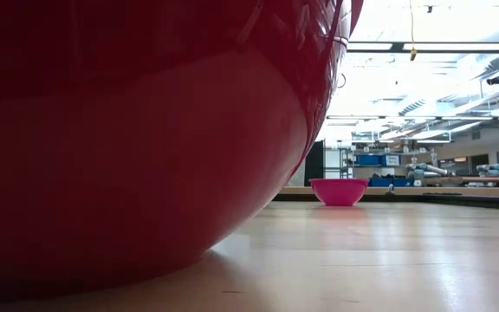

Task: Nest bowls inside each other
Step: Stack the green bowl into the orange bowl

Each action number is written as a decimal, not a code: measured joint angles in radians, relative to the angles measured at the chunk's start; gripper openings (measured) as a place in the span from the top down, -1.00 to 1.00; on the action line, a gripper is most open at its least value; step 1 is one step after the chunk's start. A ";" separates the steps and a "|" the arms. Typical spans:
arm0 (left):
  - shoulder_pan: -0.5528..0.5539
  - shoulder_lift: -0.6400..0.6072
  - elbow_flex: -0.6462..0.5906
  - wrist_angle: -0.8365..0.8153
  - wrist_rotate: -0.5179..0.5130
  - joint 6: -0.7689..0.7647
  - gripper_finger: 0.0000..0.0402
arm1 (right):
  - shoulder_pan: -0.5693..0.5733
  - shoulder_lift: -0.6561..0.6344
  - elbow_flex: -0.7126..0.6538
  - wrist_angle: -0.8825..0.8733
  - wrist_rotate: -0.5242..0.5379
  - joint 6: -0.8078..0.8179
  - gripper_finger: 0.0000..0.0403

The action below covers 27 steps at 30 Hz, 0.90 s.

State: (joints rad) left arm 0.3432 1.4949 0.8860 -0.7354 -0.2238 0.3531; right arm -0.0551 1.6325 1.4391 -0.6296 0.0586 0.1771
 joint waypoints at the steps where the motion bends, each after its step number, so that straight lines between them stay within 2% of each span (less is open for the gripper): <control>1: 0.005 0.011 0.000 0.002 0.006 0.003 0.14 | 0.003 0.000 0.000 0.000 0.000 0.005 -0.22; 13: 0.020 0.127 0.001 0.030 0.021 -0.050 0.19 | 0.014 -0.001 0.000 0.000 0.026 0.057 -0.22; 25: 0.020 0.047 0.000 0.028 0.027 -0.119 0.89 | 0.014 -0.053 0.002 -0.001 0.078 0.059 -0.22; 27: 0.024 0.033 0.000 0.028 0.040 -0.139 0.95 | 0.014 -0.063 0.002 0.000 0.092 0.058 -0.22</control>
State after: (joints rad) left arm 0.3675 1.5275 0.8861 -0.7074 -0.1833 0.2136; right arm -0.0413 1.5697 1.4406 -0.6300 0.1506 0.2352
